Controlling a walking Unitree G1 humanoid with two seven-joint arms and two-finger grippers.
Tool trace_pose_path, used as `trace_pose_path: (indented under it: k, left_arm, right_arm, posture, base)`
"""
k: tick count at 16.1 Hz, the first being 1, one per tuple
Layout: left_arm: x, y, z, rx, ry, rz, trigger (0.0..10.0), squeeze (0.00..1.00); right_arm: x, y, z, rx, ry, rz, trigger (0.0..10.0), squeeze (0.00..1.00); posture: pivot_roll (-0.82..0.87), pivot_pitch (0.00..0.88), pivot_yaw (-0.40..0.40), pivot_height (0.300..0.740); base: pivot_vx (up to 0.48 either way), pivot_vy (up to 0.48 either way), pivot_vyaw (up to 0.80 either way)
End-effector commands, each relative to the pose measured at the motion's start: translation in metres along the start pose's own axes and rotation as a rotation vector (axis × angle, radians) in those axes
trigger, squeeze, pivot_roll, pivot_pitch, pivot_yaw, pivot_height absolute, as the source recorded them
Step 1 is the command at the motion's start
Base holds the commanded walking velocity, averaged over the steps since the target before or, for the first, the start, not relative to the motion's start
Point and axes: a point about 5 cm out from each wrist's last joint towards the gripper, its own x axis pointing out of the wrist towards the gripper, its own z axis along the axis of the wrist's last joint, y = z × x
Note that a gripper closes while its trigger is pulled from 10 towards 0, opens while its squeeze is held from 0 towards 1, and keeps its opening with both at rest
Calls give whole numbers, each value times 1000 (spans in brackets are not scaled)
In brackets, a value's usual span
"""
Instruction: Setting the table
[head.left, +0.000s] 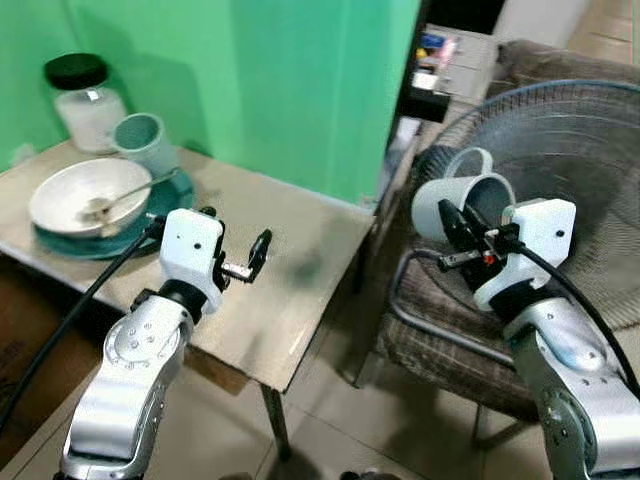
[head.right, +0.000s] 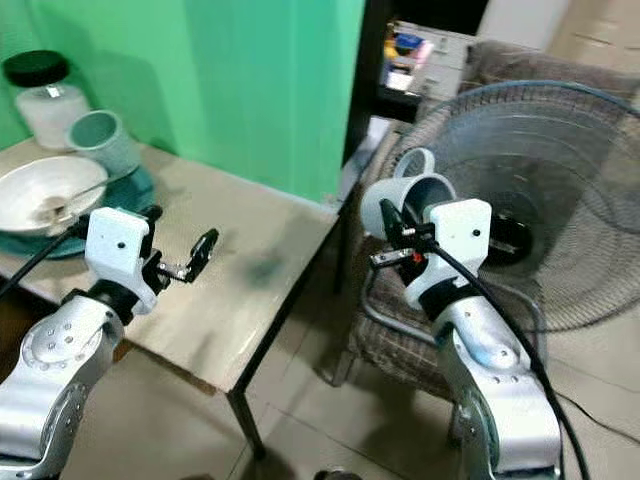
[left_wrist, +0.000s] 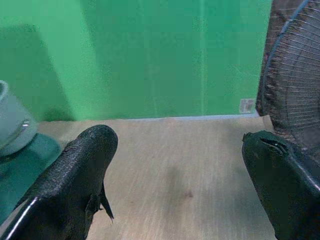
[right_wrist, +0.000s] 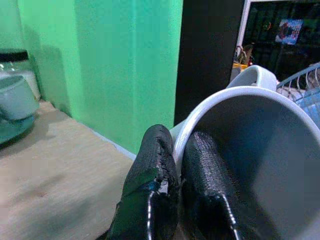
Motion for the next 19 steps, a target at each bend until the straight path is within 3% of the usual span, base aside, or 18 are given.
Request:
trace_pose_path:
  k: [1,7,13,16,19]
  left_arm:
    - [-1,0,0,3,-2,6,10000,0]
    - [1,-1,1,6,-1,5,10000,0]
    - [9,5,2,16,-4,-5,10000,0]
    - [7,7,5,7,-9,21,10000,0]
    - [0,2,-6,10,25,29,10000,0]
  right_arm:
    - [-1,0,7,5,-23,3,10000,0]
    - [1,-2,4,-73,-12,-70,10000,0]
    - [-5,-7,-12,-81,68,-148,10000,0]
    - [-1,-3,-12,-118,95,-109,10000,0]
    - [-11,-10,-24,-117,157,-188,10000,0]
  posture:
    - [111,0,-30,740]
    - [100,0,-20,740]
    - [77,0,12,740]
    - [92,0,-1,740]
    - [90,0,-11,740]
  base:
    - [0,0,-800]
    - [0,0,-800]
    - [0,0,-800]
    - [0,0,-800]
    - [0,0,-800]
